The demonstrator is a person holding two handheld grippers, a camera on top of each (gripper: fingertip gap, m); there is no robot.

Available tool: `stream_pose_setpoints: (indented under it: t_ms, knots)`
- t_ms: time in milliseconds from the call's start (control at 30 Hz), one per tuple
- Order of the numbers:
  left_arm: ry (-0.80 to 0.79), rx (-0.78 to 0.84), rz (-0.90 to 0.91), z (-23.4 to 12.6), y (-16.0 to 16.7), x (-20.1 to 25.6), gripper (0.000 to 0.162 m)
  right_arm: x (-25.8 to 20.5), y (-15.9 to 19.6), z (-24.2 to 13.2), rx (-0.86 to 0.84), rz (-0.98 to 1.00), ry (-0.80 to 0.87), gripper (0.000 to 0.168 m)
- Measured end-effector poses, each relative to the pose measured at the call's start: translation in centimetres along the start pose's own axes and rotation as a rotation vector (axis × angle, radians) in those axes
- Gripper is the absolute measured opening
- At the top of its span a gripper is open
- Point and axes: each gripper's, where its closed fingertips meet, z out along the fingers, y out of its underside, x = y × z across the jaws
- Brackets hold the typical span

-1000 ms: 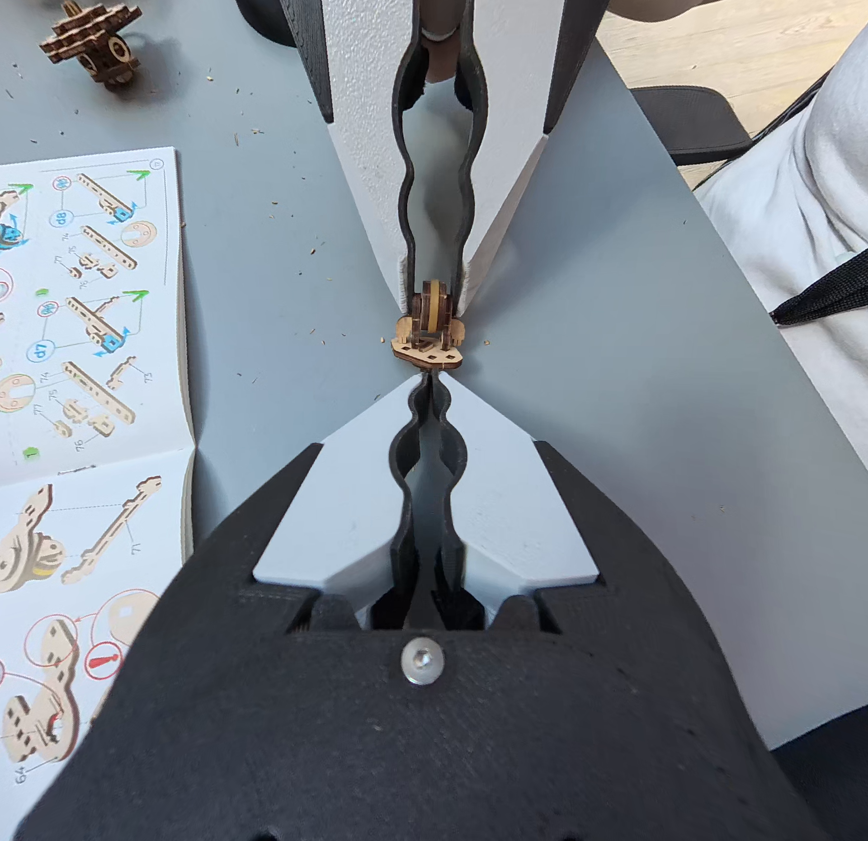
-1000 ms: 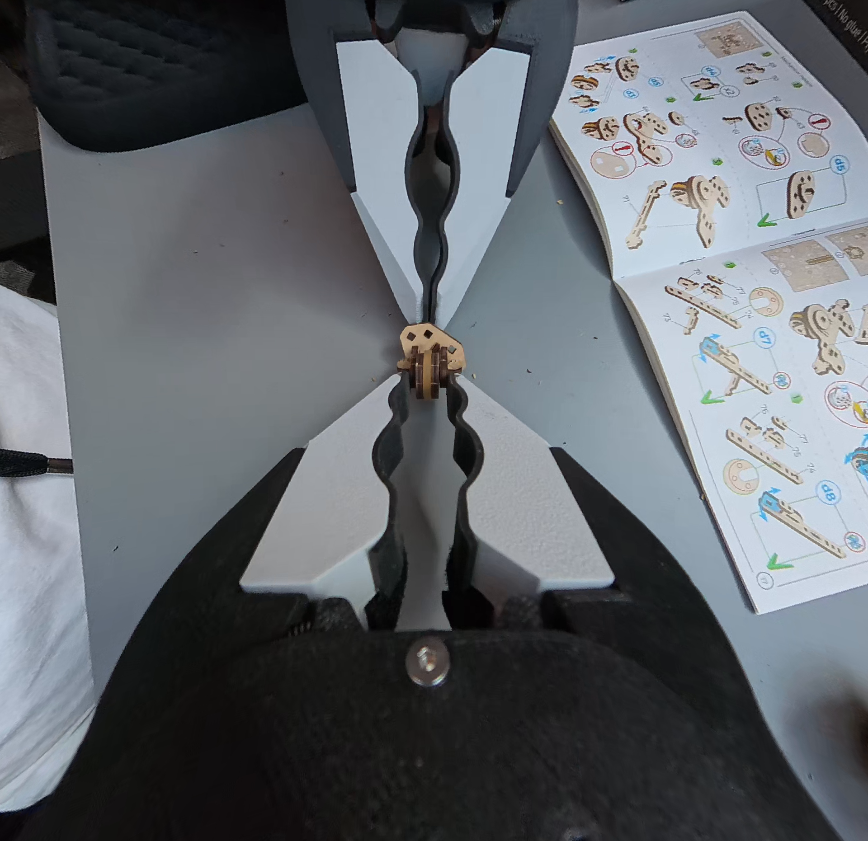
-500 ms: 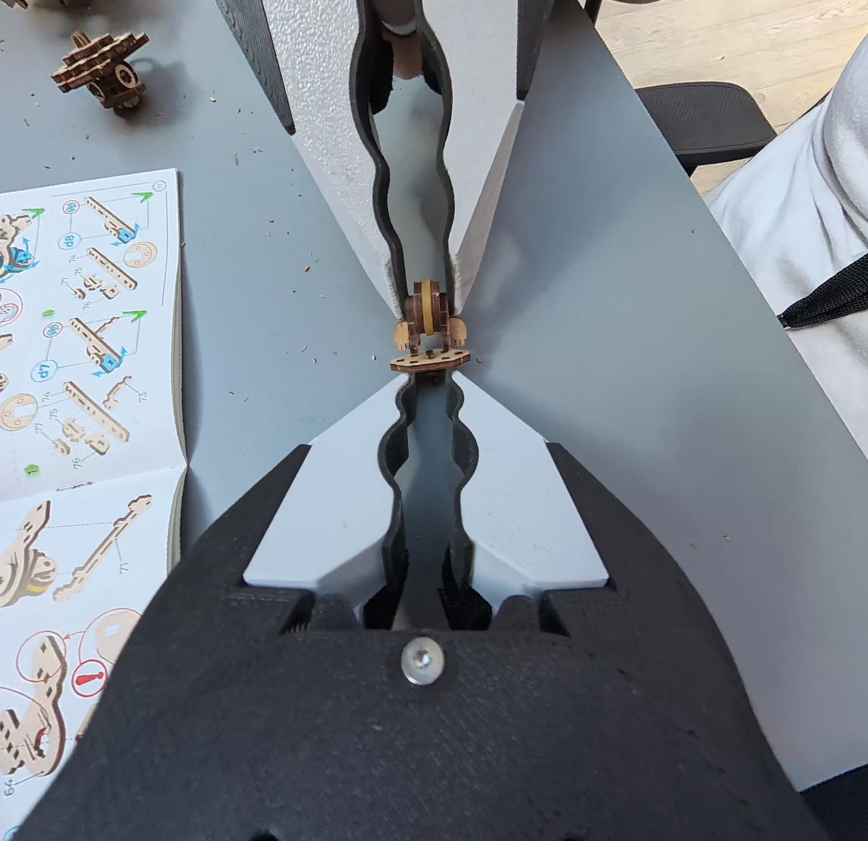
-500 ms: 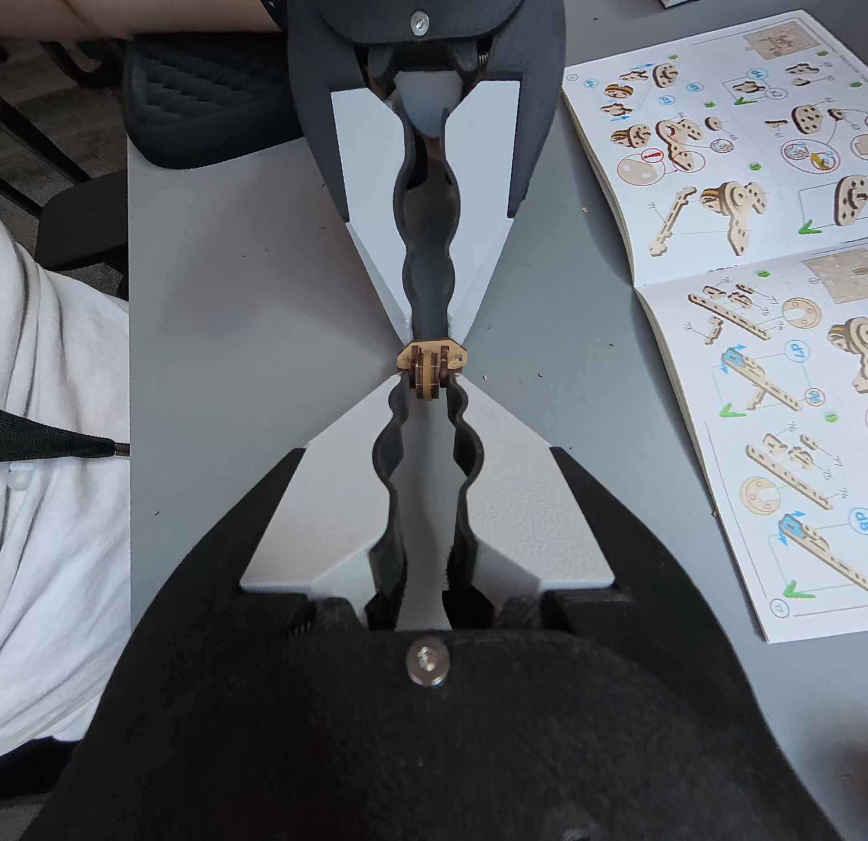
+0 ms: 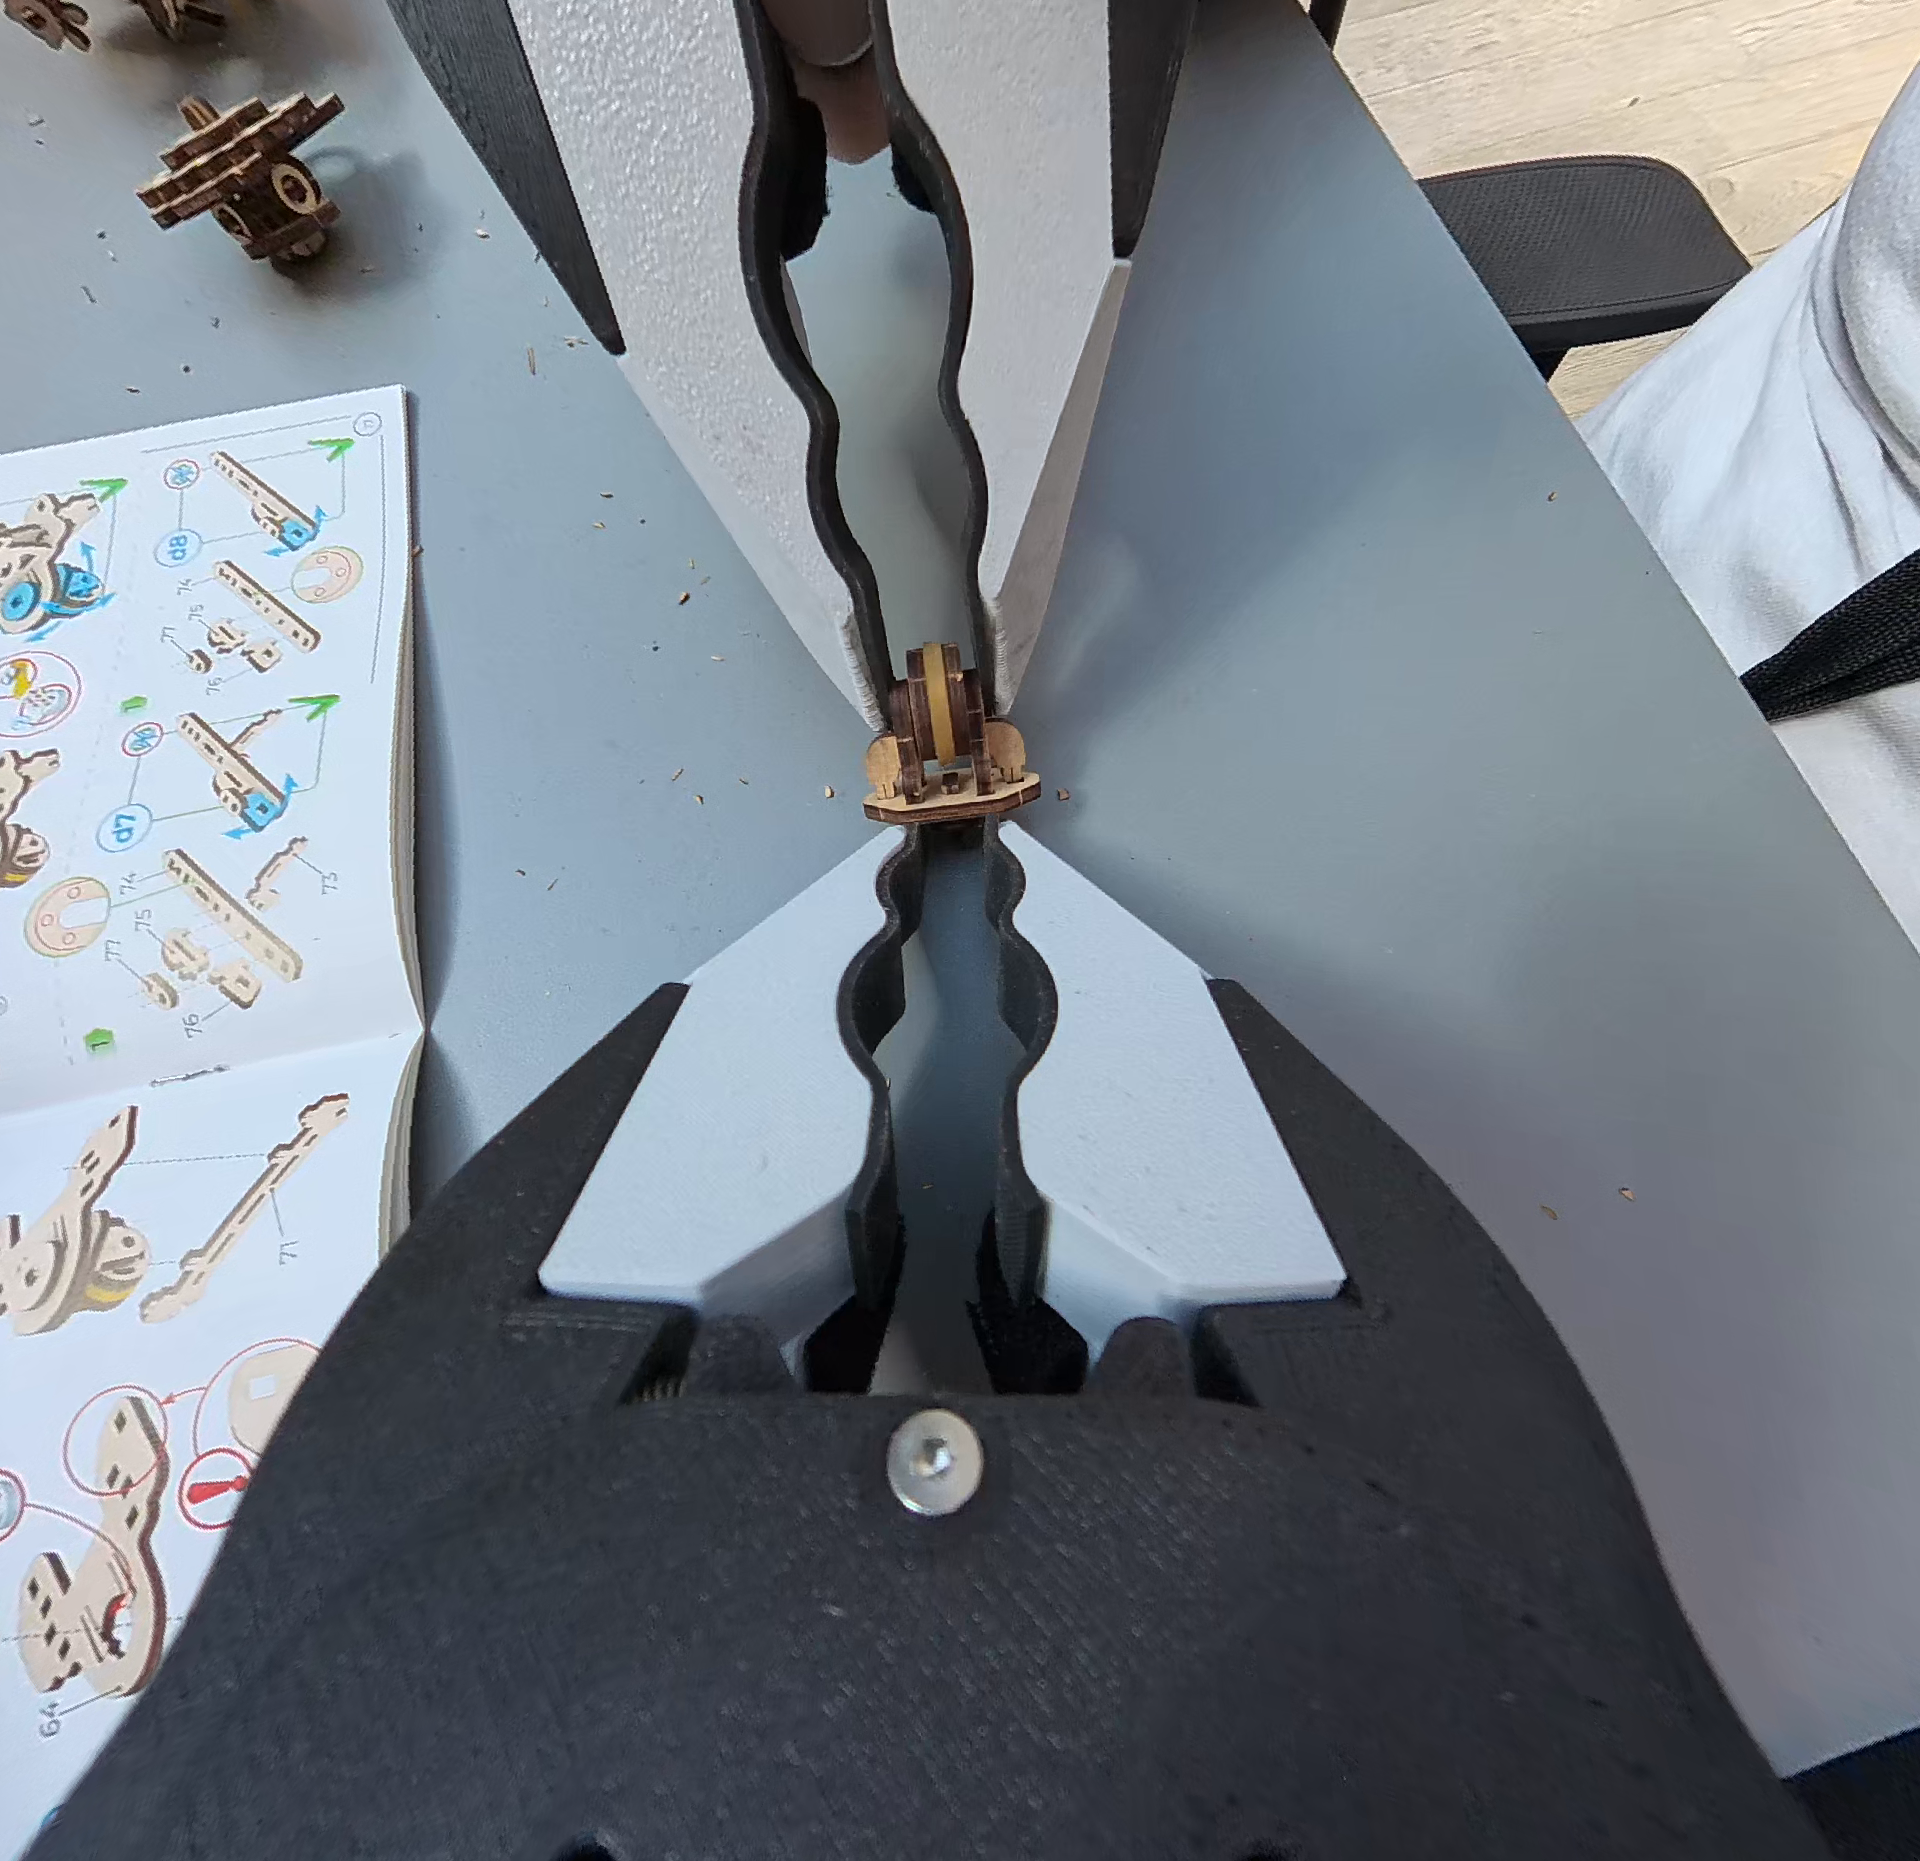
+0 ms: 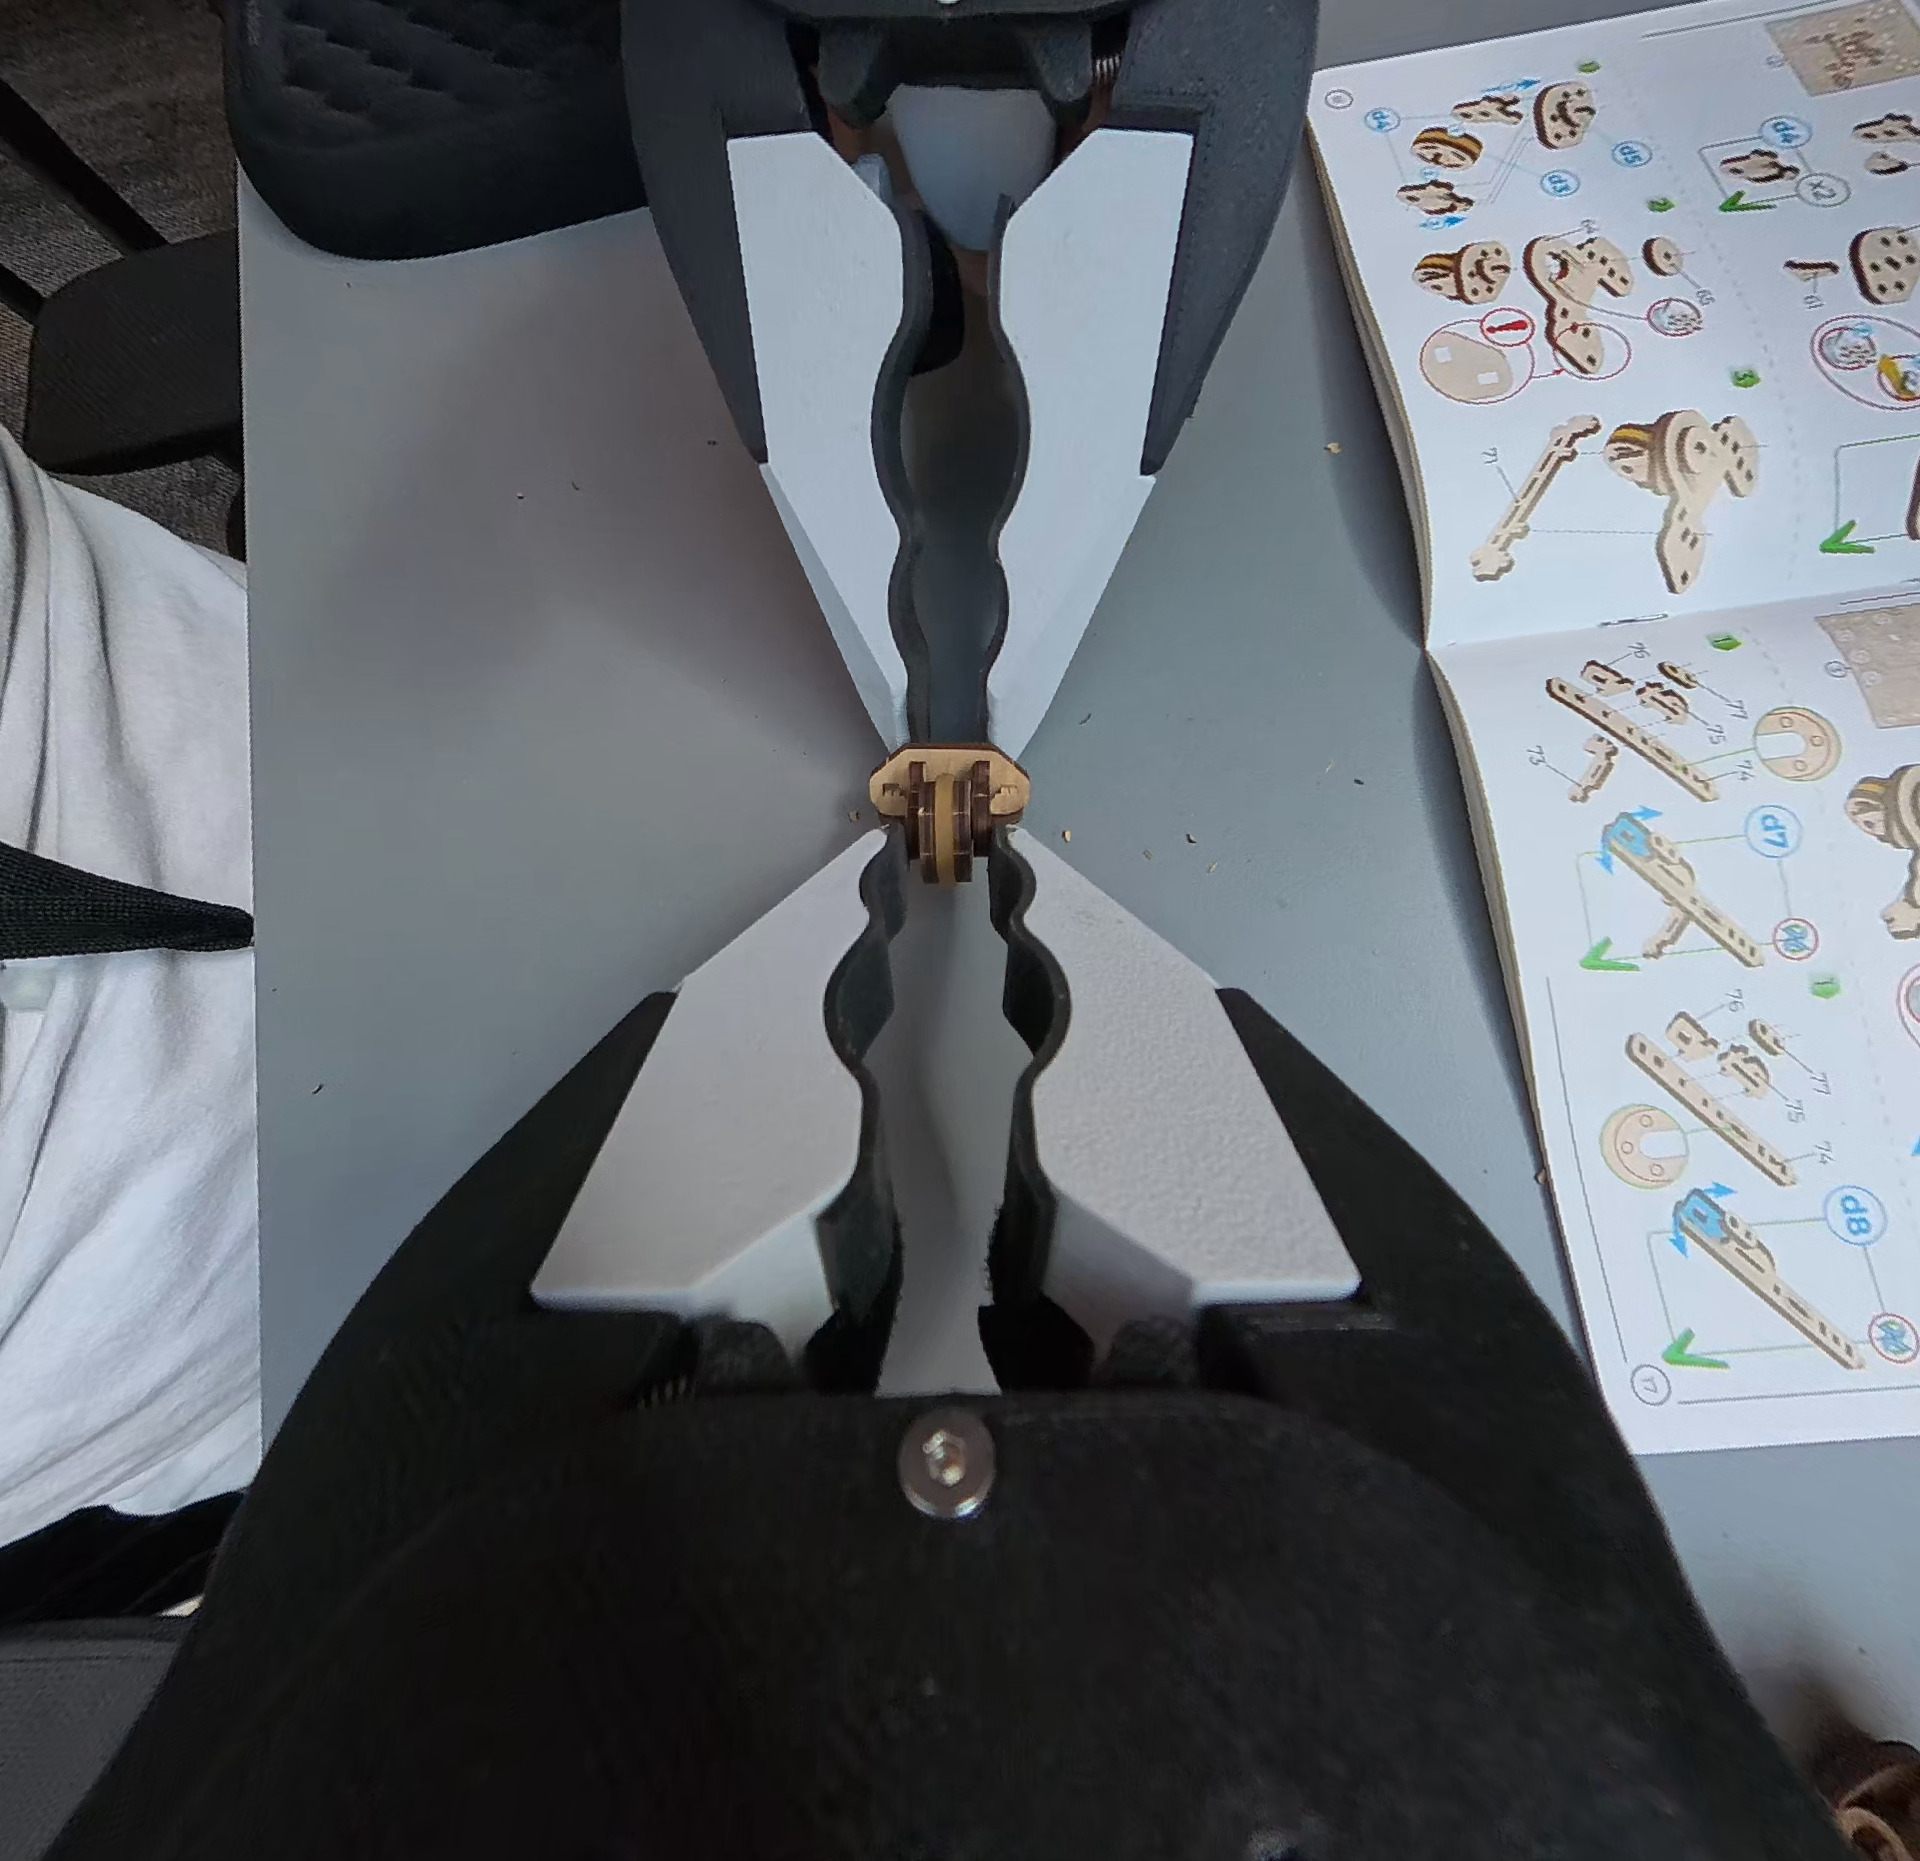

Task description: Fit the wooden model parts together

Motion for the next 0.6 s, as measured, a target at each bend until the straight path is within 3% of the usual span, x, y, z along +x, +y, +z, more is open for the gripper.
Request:
stream_pose_setpoints:
  t_ms: [600]
  knots:
    - [-0.027,0.000,-0.012,0.06,-0.04,-0.08,0.007,-0.03,-0.04,0.09,-0.128,0.064,0.005,0.014]
